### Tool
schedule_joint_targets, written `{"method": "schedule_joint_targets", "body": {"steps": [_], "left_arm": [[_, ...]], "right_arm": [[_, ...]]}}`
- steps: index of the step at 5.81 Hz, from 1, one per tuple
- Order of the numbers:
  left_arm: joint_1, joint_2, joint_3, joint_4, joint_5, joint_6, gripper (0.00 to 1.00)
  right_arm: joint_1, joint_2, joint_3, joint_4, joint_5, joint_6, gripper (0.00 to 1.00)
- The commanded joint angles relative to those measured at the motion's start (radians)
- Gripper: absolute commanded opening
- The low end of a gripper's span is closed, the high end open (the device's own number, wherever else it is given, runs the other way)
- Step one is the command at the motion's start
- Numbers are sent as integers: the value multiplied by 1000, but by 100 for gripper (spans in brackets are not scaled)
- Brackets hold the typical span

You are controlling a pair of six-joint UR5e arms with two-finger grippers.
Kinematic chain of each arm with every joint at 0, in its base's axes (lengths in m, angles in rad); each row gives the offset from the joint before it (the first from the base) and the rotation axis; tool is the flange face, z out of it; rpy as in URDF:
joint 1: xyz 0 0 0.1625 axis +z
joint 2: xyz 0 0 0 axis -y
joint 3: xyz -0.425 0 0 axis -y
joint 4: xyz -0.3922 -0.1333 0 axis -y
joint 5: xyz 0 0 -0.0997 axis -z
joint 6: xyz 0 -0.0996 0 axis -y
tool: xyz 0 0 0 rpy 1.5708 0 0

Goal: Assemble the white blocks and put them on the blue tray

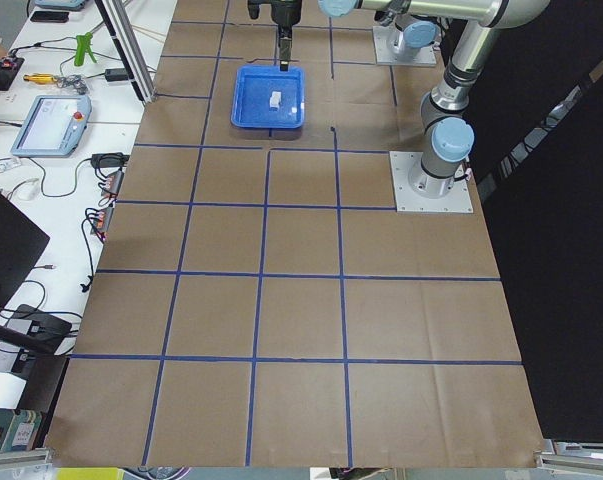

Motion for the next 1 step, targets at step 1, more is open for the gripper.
{"method": "schedule_joint_targets", "body": {"steps": [1], "left_arm": [[0, -1, 1, 0, 0, 0, 99]], "right_arm": [[5, 11, 7, -5, 4, 5, 100]]}}
